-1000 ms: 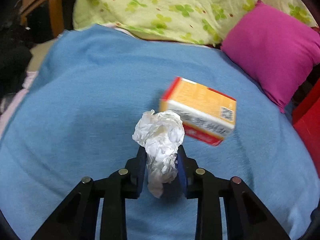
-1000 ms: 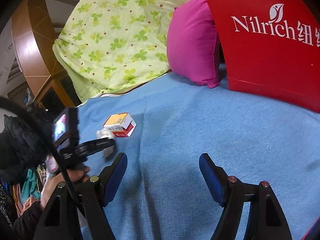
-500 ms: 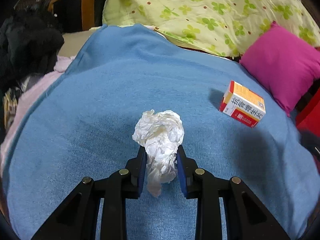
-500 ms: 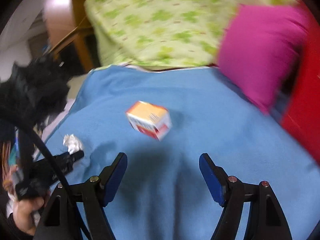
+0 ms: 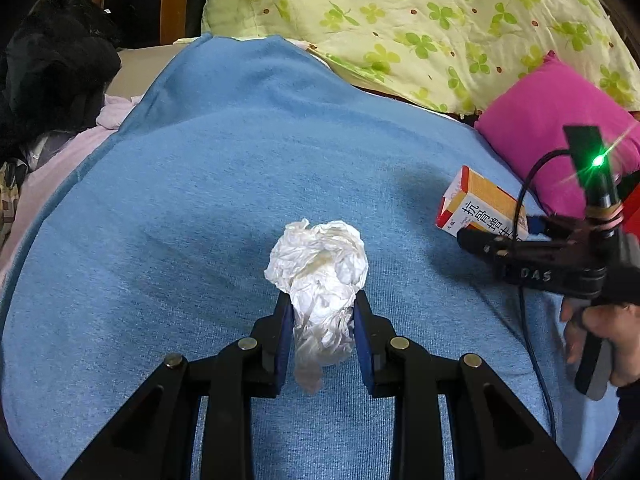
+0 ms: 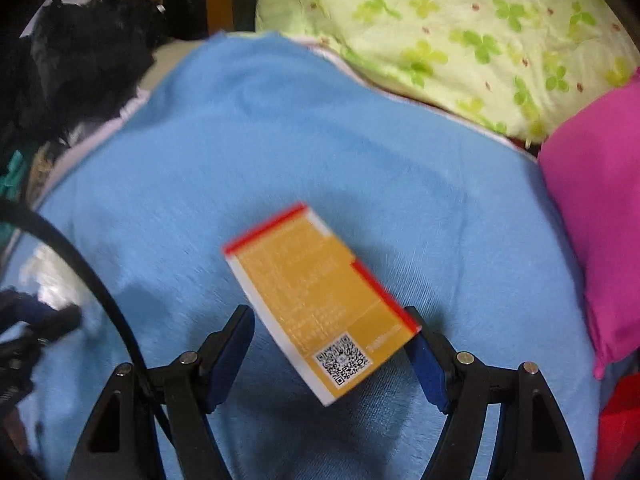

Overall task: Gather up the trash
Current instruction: 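Grasp the orange-and-white medicine box with the right tool while the left tool holds the tissue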

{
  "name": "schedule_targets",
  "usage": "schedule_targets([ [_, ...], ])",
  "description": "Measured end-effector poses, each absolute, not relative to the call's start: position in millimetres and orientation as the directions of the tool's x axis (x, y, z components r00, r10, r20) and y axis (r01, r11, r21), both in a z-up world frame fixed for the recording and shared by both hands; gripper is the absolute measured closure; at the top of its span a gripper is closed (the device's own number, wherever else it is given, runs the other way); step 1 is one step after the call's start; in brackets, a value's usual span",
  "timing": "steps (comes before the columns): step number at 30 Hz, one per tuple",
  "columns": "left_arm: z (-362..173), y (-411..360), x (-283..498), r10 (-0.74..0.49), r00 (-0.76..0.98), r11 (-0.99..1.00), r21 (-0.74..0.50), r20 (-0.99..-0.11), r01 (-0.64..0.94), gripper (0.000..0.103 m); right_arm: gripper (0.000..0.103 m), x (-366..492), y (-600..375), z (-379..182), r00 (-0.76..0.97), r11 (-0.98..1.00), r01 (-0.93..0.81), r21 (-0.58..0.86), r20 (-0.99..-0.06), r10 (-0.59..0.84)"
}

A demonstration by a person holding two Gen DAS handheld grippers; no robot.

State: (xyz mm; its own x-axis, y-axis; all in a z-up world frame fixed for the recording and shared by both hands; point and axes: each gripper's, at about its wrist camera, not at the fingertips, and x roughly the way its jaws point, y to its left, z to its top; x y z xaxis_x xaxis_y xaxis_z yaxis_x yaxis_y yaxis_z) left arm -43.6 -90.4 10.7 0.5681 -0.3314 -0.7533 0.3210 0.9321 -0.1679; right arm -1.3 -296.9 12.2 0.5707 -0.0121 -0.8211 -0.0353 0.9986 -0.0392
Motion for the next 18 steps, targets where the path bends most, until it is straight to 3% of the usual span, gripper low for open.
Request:
schedule_targets([
  [5, 12, -91, -46, -0.332, 0.57, 0.931, -0.166, -0.751, 0.324, 0.073, 0.037, -22, -303, 22, 0.588, 0.999, 0.016, 0.04, -0.809, 0.023],
  [18, 19, -100, -61, -0.327, 0.599, 0.925, -0.118, -0.731, 0.361, 0.073, 0.037, -118, -303, 63, 0.645, 0.987, 0.141, 0.081, -0.764, -0.03],
])
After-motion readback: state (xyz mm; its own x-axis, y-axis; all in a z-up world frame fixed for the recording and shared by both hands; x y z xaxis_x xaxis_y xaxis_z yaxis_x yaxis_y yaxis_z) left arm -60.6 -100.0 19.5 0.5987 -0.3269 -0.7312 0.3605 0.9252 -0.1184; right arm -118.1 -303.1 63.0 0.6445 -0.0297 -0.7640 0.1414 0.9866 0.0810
